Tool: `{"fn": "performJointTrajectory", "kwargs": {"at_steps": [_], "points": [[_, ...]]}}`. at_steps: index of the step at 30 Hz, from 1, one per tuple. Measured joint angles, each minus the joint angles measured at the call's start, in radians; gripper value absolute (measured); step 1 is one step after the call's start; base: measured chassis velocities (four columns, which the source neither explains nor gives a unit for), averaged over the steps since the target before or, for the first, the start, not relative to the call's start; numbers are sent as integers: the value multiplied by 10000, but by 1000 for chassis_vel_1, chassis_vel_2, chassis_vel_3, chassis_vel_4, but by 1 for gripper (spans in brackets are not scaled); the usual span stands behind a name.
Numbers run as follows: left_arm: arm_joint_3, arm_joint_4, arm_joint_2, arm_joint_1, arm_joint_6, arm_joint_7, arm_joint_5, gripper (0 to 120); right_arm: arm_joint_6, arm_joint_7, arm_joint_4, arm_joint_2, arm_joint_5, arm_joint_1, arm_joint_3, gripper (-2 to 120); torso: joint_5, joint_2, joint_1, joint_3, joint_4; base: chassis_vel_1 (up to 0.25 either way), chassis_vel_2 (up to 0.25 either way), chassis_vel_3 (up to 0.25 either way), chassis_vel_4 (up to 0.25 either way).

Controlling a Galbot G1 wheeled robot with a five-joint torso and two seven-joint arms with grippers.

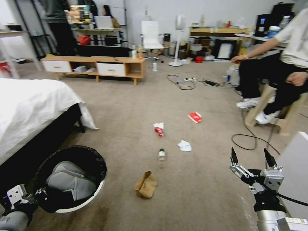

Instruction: Pick up the trash bin and place the garbage on the floor into it.

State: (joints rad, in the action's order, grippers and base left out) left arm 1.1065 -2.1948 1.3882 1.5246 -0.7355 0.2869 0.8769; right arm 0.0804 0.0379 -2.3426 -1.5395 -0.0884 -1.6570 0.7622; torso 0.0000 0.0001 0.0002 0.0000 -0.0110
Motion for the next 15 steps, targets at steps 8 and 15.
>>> {"fn": "performJointTrajectory", "kwargs": {"at_steps": [8,15], "points": [[-8,-6,28,18,0,-41,-59,1,0,1,1,3,0,-8,-1,100,0,-1,0,0,3,60,48,58,49],[-18,-46,72,38,0,-135,-146,1,6,0,0,20,0,-42,12,100,0,0,0,0,-7,0,0,0,0]]}}
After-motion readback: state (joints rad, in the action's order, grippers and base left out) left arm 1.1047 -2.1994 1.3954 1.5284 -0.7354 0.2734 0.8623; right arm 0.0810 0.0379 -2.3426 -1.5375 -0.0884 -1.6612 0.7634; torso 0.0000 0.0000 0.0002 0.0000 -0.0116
